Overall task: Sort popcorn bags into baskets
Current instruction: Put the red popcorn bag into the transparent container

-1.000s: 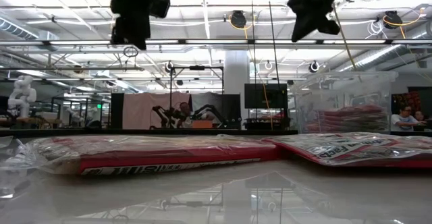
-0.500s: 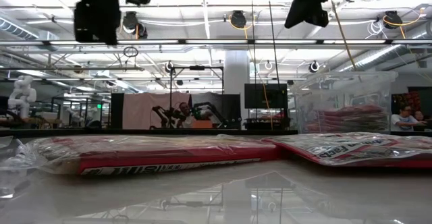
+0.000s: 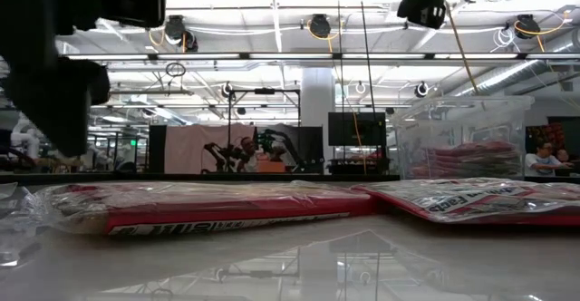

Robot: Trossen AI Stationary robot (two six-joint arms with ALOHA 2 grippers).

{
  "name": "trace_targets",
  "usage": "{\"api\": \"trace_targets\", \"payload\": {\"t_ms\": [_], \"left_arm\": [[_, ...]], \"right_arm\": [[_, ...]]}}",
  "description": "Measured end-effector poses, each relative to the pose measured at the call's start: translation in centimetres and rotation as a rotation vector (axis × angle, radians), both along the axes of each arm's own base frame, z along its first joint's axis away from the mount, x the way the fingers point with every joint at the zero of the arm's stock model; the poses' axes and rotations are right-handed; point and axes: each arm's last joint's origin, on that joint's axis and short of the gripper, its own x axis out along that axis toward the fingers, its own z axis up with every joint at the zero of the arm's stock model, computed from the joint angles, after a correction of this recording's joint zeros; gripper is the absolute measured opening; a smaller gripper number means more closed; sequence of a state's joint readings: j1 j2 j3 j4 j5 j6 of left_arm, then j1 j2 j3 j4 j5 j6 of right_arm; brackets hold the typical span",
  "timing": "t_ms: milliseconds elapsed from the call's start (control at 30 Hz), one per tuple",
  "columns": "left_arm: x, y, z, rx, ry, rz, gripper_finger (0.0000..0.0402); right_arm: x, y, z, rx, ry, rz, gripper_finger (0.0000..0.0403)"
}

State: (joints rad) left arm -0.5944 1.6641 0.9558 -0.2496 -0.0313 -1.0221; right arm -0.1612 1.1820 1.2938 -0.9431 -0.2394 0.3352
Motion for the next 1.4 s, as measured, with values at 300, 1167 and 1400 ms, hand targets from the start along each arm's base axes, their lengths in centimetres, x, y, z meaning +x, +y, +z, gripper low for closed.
{"api": "trace_targets", "payload": {"t_ms": [300, 1167, 1400], "left_arm": [[0.5, -1.7, -3.4, -0.004, 0.040, 0.042, 0.0275], [3.4, 1.8, -3.3, 0.042, -0.054, 0.124, 0.0021], [2.2, 2.2, -1.2, 0.117, -0.066, 0.062, 0.0087]], "right_arm": [[0.2, 2.5, 0.0, 0.017, 0.008, 0.094, 0.0000], [0.3, 4.2, -0.4, -0.034, -0.001, 0.153, 0.0000], [-0.1, 4.3, -1.6, 0.002, 0.042, 0.156, 0.0000]]}}
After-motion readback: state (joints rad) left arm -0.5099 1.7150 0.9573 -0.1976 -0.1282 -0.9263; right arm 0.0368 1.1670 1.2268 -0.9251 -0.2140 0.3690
